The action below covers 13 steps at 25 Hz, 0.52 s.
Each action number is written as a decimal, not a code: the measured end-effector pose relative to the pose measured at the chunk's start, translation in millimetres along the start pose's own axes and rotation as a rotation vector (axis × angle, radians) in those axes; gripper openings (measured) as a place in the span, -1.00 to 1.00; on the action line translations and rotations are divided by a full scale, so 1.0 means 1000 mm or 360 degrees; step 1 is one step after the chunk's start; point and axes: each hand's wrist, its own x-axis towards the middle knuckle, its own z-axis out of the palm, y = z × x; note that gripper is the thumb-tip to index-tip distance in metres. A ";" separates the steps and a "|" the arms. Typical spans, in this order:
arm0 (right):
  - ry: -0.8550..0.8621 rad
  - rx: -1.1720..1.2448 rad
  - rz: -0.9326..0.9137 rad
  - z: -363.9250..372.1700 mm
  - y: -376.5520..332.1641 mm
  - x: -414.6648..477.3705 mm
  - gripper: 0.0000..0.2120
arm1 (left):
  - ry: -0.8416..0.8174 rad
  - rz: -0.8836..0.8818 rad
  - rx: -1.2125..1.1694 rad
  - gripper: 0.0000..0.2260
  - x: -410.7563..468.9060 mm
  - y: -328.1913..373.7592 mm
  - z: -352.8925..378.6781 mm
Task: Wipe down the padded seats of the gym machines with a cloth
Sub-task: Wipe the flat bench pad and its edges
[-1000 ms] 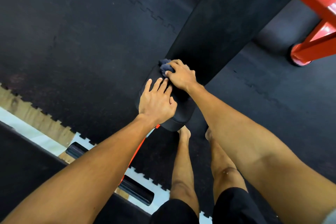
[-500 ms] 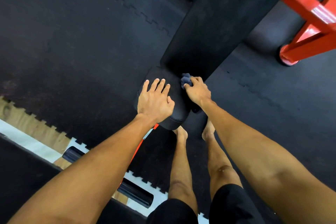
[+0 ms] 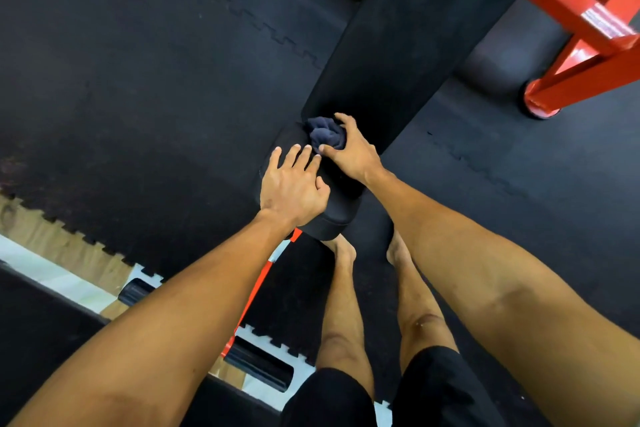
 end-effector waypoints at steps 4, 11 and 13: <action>0.0034 0.0136 0.0171 -0.001 0.008 -0.016 -0.21 | -0.0022 -0.0002 -0.0004 -0.43 -0.001 0.000 0.003; -0.0052 -0.0043 0.0269 -0.012 0.003 -0.060 -0.44 | -0.0068 -0.0005 -0.0141 -0.49 -0.008 -0.002 0.010; -0.0047 -0.0097 0.0265 -0.027 -0.001 -0.076 -0.44 | -0.0060 -0.0011 -0.0293 -0.53 -0.009 -0.006 0.004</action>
